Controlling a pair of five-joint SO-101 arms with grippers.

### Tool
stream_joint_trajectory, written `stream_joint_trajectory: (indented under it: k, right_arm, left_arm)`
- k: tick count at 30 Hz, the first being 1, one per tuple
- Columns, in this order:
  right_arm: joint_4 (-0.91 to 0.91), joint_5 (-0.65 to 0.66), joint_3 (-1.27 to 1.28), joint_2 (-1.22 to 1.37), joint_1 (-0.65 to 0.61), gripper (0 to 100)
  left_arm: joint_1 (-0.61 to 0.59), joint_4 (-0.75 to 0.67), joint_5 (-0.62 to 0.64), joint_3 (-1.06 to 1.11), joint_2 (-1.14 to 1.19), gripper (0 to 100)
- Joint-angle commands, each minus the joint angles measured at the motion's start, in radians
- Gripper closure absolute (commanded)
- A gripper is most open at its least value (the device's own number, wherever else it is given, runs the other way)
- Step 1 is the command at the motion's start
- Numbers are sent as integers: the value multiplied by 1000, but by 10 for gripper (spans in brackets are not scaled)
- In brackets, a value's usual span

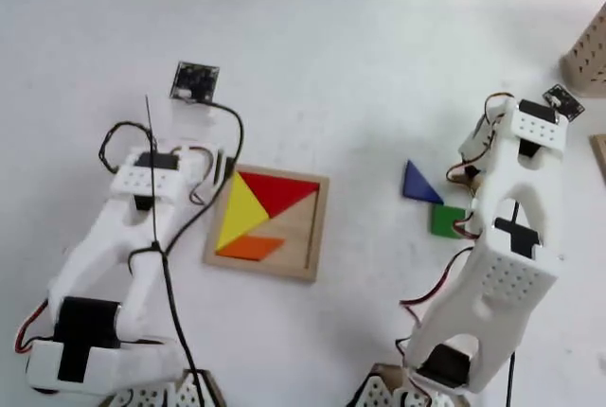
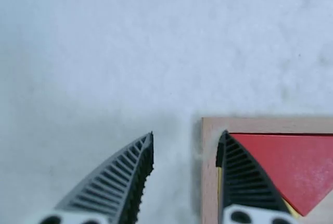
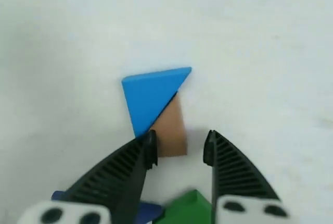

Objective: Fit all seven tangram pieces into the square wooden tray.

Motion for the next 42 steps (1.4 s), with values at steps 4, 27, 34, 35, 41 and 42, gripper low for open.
stream_joint_trajectory:
  k: [4, 27, 34, 35, 41, 42]
  right_arm:
    - [-8, -44, -37, -105, -16, 841]
    - [110, 71, -259, 193, -39, 844]
    - [213, 181, -338, 242, -64, 917]
    - [213, 199, -341, 243, -70, 949]
    - [243, 265, -338, 240, -94, 981]
    - [251, 269, -339, 239, -94, 981]
  left_arm:
    - [10, -17, 6, -37, -5, 793]
    - [12, -17, 5, -34, -5, 793]
    - [12, -15, 5, -34, -5, 794]
    - [12, -15, 5, -34, -5, 794]
    - [12, -15, 5, -35, -5, 794]
    - [12, -15, 5, -35, -5, 794]
